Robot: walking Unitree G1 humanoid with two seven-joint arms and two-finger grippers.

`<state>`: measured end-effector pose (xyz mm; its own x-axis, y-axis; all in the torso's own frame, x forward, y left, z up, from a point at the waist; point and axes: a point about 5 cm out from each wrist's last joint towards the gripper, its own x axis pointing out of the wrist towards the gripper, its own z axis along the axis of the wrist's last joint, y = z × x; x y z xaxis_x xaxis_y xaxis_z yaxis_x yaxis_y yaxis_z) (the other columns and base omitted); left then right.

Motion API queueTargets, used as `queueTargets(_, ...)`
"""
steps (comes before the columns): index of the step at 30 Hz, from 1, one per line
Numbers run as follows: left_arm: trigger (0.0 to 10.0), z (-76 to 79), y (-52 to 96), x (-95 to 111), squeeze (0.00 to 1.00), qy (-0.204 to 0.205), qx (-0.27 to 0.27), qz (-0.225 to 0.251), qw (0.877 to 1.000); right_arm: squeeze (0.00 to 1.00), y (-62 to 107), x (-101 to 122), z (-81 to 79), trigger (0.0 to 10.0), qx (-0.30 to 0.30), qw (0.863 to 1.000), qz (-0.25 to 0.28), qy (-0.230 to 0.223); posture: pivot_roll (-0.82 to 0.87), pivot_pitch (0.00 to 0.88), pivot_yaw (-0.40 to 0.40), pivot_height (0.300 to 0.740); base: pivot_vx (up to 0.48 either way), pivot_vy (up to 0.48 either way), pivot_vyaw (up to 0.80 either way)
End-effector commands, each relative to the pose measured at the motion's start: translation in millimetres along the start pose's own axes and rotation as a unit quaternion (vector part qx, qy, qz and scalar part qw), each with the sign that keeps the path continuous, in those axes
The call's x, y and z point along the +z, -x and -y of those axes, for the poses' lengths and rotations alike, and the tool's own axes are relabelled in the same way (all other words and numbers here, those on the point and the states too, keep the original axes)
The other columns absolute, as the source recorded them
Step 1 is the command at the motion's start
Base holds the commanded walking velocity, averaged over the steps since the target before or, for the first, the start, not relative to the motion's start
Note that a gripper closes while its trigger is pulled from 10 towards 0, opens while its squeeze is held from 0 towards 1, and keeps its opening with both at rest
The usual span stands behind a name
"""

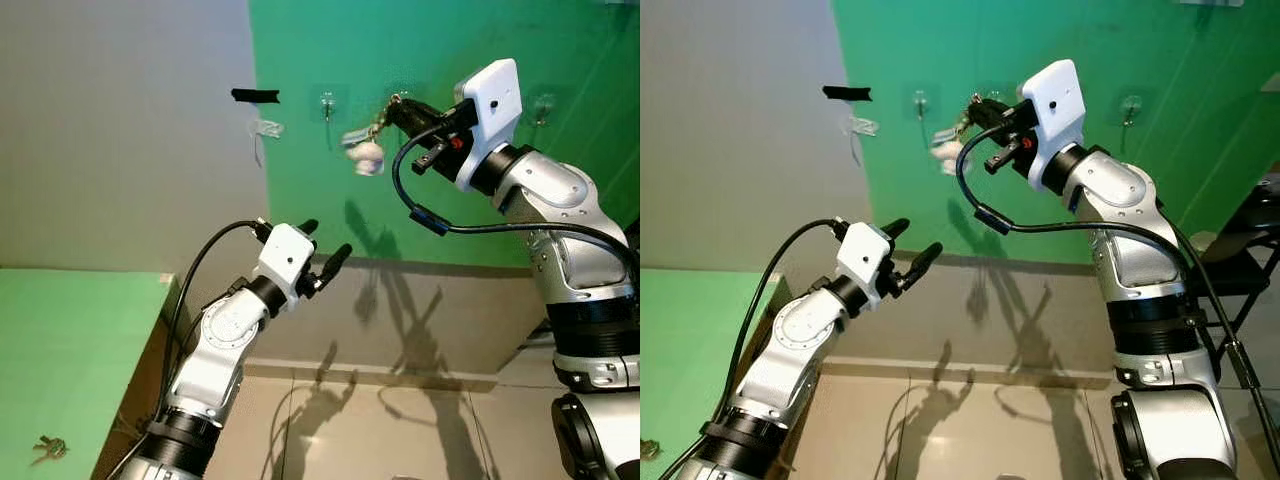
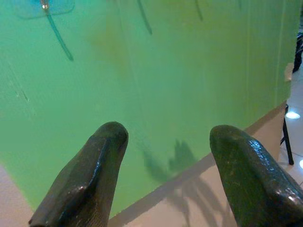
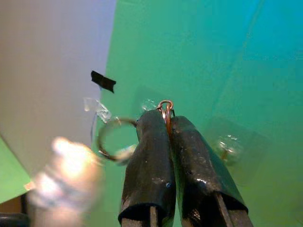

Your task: Hang keys on a hook

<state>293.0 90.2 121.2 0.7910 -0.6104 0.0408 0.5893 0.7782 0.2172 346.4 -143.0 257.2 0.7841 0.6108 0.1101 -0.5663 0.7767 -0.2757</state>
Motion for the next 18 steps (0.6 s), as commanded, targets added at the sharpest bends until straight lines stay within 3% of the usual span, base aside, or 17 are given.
queueTargets(1,10.0,-1.4,0.3,0,0.00,-0.001,-0.004,0.001,1.000,0.00,-2.8,4,5.0,0.0,-0.015,1.000,0.004,0.020,-0.11,0.000,0.039,0.740,0.000,0.000,0.00)
queueTargets(8,10.0,-3.0,1.3,0,0.00,-0.002,-0.007,-0.002,1.000,0.00,-5.6,-8,16.7,0.0,-0.055,0.998,-0.005,0.041,-0.09,0.000,0.045,0.740,0.000,0.000,0.00)
queueTargets(18,10.0,-2.5,3.4,0,0.00,-0.009,-0.008,-0.005,1.000,0.00,-15.0,-14,22.0,0.0,-0.065,0.997,-0.003,0.043,-0.09,0.000,0.041,0.740,0.000,0.000,0.00)
